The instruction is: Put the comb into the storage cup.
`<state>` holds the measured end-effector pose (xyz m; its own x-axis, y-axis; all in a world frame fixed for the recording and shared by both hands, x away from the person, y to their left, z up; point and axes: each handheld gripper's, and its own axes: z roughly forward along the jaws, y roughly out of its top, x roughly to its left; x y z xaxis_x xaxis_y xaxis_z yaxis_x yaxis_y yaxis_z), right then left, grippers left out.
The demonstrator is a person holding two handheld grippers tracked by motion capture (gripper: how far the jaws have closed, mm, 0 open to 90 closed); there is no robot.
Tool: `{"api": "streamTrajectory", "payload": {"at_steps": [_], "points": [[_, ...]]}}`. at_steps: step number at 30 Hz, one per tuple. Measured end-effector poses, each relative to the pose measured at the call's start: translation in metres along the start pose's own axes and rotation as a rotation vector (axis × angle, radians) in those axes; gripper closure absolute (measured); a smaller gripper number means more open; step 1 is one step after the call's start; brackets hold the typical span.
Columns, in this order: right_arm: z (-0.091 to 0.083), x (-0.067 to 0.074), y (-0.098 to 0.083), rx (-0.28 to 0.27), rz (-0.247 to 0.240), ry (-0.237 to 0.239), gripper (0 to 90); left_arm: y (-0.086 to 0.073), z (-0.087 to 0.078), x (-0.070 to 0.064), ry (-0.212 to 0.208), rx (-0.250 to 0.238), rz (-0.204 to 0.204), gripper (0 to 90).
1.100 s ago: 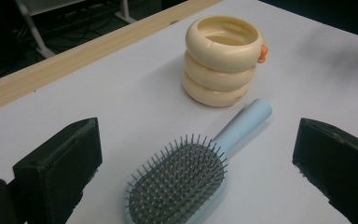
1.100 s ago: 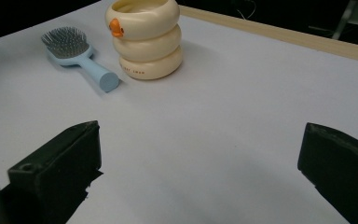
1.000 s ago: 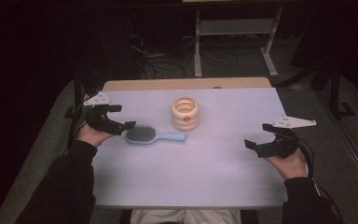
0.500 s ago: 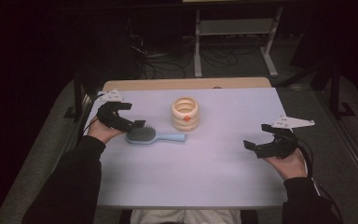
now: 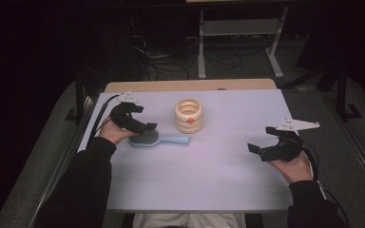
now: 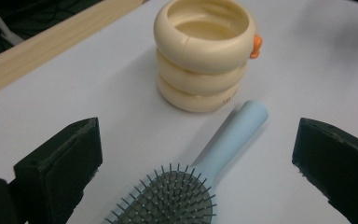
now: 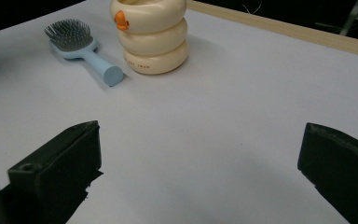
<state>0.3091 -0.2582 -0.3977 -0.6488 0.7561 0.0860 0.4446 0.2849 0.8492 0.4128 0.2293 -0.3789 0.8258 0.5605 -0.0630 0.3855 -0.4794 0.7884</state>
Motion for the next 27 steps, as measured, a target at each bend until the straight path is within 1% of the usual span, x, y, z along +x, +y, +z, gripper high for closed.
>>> {"api": "streamTrajectory", "payload": {"at_steps": [2,3,7,8,9,10,11,12,13,15,16,18,20,21,22,24,27], "points": [[0.0,0.0,0.0,0.0,0.001,0.0,0.0,0.0,0.003,0.0,-0.013,0.003,-0.005,1.1],[0.0,0.0,0.0,0.0,0.001,0.0,0.0,0.0,0.004,0.0,-0.017,0.004,-0.006,2.6],[0.0,0.001,0.0,0.001,0.002,0.003,0.0,0.0,0.01,0.0,-0.023,0.02,-0.01,5.8],[0.0,0.001,0.0,0.001,0.002,0.003,0.0,0.0,0.011,0.0,-0.021,0.024,-0.017,5.8],[0.001,0.001,0.0,0.004,0.001,0.004,0.0,0.0,0.012,0.0,-0.024,0.027,-0.023,8.3],[0.001,0.001,0.0,0.004,0.001,0.004,0.0,0.001,0.014,0.0,-0.027,0.024,-0.033,8.3],[0.001,0.001,0.0,0.007,-0.001,0.005,0.0,0.002,0.015,0.0,-0.031,0.017,-0.05,10.7],[0.002,0.001,-0.001,0.01,0.0,0.006,0.0,0.003,0.017,0.0,-0.036,0.013,-0.055,13.2],[0.003,0.001,-0.001,0.02,0.001,0.007,0.0,0.004,0.019,-0.001,-0.036,0.015,-0.059,13.3],[0.003,0.001,-0.001,0.024,-0.001,0.007,0.0,0.007,0.027,-0.004,-0.04,0.031,-0.054,13.5],[0.004,0.001,-0.001,0.026,-0.003,0.008,0.0,0.007,0.027,-0.004,-0.04,0.031,-0.054,13.5],[0.004,0.001,-0.001,0.029,-0.005,0.007,0.0,0.01,0.033,-0.008,-0.052,0.034,-0.051,14.1],[0.004,0.001,-0.001,0.03,-0.005,0.008,0.0,0.011,0.035,-0.01,-0.053,0.037,-0.05,14.4],[0.004,0.002,-0.001,0.033,-0.007,0.005,0.0,0.01,0.039,-0.012,-0.058,0.046,-0.05,15.7],[0.004,0.002,-0.001,0.031,-0.01,0.004,0.0,0.01,0.039,-0.012,-0.058,0.046,-0.05,16.5],[0.002,0.002,-0.001,0.025,-0.007,0.004,0.0,0.01,0.046,-0.016,-0.064,0.057,-0.048,18.0],[0.002,0.002,-0.001,0.025,-0.005,0.004,0.0,0.01,0.05,-0.017,-0.066,0.063,-0.048,21.0]]}}
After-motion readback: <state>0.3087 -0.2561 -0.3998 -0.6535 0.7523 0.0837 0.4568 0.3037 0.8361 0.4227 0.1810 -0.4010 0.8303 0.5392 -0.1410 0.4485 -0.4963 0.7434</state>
